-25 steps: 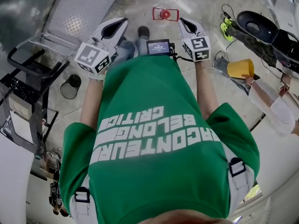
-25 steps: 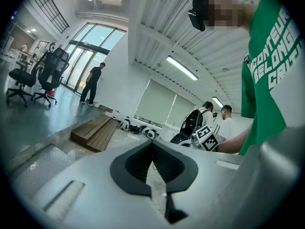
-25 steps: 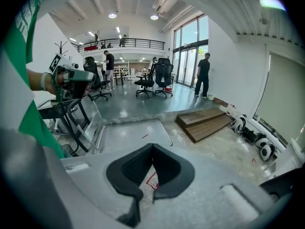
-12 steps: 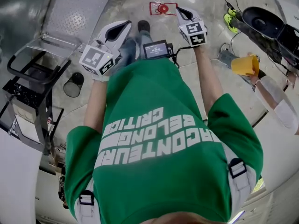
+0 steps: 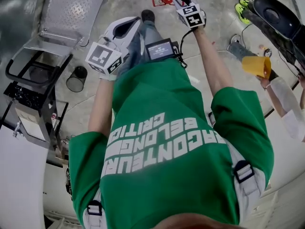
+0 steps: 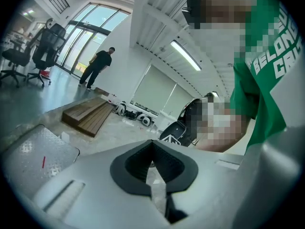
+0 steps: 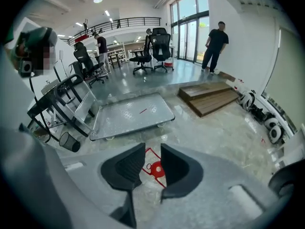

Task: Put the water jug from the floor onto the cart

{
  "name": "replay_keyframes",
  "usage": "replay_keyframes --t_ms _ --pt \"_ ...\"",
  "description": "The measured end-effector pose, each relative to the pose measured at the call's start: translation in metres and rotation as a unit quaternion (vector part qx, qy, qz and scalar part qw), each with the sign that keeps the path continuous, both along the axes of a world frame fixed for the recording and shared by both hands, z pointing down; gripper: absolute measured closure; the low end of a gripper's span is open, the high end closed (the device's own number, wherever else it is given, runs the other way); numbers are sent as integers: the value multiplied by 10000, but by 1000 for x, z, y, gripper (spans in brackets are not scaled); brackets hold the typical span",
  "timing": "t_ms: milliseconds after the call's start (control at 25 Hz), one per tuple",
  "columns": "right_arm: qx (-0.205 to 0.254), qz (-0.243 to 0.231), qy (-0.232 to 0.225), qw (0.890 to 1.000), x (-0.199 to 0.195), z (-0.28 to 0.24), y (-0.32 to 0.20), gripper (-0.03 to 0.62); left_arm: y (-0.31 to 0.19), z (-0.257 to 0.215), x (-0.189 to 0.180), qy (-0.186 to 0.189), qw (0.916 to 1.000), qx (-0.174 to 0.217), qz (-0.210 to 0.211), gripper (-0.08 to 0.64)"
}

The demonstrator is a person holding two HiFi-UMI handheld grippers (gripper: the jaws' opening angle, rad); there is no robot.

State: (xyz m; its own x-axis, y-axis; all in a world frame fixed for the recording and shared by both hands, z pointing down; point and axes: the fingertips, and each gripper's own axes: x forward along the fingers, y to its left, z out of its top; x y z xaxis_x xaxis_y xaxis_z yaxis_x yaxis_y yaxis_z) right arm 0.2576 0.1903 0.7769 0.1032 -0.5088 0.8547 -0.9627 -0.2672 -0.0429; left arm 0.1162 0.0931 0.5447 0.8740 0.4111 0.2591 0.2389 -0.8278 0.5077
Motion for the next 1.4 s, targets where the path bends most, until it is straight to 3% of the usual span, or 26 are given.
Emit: replay_keyframes --t_ms 200,320,440,760,1400 --pt "-411 41 -350 9985 -10 58 14 458 11 14 -4 -181 9998 -103 24 548" --pt "-704 56 -547 9960 -18 96 19 350 12 27 -7 -316 9994 -172 -3 548" --pt "-954 85 -628 9934 -24 128 23 301 14 37 -8 -424 9988 -225 -21 548" --pt "-1202 65 -606 9909 -31 184 14 258 12 59 -17 -554 9977 -323 -202 548" --pt "-1637 486 -539 9838 -23 261 17 260 22 109 -38 -991 9928 -598 -306 548"
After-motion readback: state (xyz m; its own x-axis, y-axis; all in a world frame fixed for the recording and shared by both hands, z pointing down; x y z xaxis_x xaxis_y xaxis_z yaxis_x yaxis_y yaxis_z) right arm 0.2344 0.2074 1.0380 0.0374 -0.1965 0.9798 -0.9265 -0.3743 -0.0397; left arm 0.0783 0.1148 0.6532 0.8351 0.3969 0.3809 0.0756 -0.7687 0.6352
